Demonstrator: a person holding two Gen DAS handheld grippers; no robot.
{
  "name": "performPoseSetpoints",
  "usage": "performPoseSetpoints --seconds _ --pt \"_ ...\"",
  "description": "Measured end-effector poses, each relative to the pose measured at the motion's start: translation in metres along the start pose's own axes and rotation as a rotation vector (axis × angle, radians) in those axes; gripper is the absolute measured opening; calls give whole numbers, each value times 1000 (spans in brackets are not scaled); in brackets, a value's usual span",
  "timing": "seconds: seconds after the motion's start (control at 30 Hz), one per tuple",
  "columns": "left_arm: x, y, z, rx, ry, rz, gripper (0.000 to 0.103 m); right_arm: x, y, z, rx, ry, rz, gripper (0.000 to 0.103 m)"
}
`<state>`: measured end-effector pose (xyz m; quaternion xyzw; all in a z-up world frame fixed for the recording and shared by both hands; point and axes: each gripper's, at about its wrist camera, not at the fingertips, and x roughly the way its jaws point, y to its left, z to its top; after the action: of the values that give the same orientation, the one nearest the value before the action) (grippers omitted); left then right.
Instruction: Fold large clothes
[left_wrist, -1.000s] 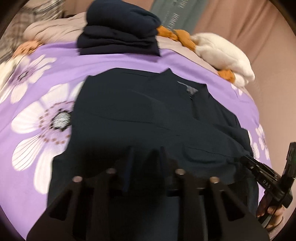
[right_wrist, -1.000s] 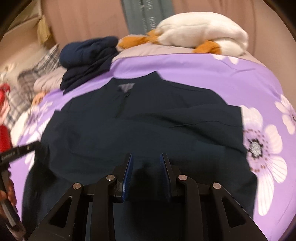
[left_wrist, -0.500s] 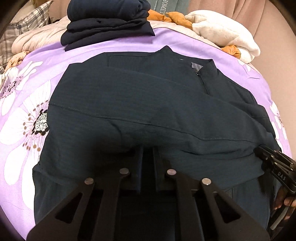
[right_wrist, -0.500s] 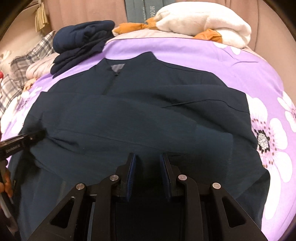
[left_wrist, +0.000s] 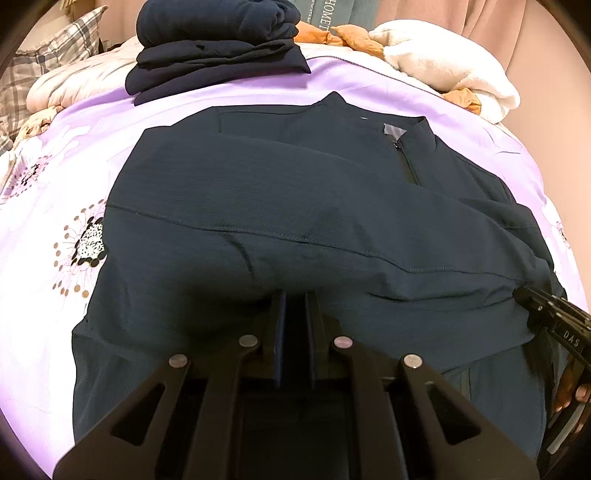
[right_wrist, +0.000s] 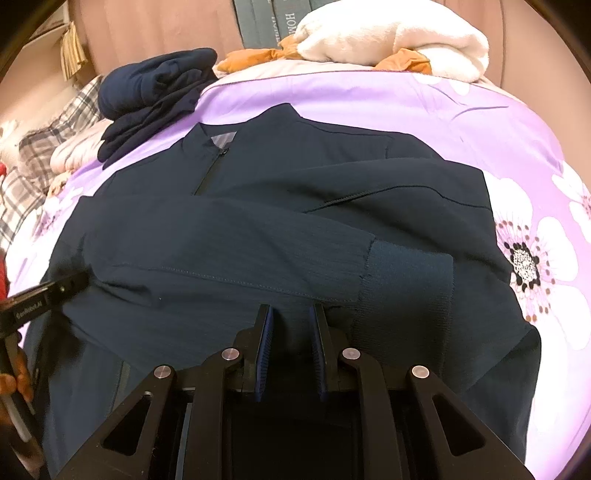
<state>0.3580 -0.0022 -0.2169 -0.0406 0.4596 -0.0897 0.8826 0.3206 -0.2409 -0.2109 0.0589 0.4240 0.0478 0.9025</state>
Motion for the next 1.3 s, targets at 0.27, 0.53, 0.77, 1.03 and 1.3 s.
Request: performPoseSetpoints --seconds 0.27,0.53,0.77,1.03,1.3 --pt "-11 7 -8 -12 21 23 12 -11 -11 0 47 -4 13 17" --pt "-55 16 -39 -39 15 52 32 -47 -39 -17 126 -27 -53 25" --pt "-110 10 -88 -8 -24 59 66 -96 -30 -52 123 -47 -2 52" --pt "-136 -6 -153 69 -1 64 70 -115 21 -110 -23 11 53 56" --pt "-127 -4 -199 94 52 106 74 -103 40 -155 -114 75 -19 56"
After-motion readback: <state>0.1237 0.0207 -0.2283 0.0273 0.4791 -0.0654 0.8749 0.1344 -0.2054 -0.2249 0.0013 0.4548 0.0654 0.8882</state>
